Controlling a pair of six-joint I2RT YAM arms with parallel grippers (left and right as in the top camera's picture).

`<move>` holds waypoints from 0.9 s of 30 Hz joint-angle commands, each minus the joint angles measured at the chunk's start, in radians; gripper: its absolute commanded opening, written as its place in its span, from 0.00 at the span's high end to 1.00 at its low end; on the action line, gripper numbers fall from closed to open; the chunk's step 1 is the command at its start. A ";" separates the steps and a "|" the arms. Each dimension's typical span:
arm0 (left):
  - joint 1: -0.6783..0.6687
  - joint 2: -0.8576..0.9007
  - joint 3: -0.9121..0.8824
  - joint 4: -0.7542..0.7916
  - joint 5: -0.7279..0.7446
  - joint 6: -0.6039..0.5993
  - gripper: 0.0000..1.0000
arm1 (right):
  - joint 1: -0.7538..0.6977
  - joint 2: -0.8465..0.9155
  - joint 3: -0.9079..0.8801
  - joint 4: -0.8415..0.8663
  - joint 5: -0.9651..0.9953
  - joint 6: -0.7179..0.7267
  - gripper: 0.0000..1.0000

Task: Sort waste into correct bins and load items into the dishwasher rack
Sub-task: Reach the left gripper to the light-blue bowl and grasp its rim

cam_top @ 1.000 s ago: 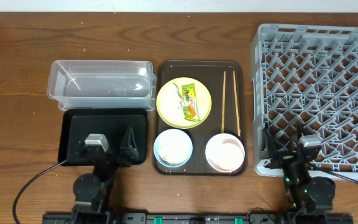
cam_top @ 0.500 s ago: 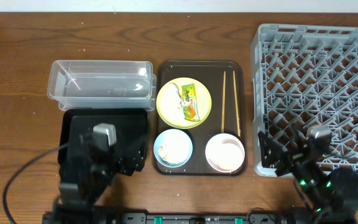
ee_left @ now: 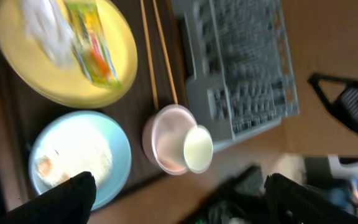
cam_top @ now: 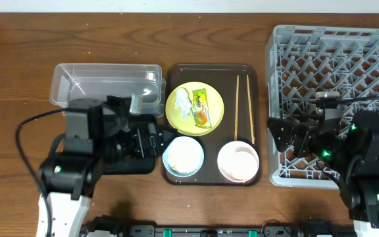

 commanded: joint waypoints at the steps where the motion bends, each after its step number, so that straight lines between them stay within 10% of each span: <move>1: -0.102 0.039 0.016 -0.029 -0.033 -0.009 0.11 | -0.005 0.003 0.019 -0.005 -0.050 -0.016 0.01; 10: -0.498 0.188 -0.005 -0.029 -0.725 -0.223 0.12 | -0.005 0.003 0.019 -0.008 -0.050 -0.016 0.01; 27: -0.623 0.672 -0.005 0.272 -0.748 -0.265 0.60 | -0.005 0.003 0.019 -0.087 -0.045 -0.016 0.01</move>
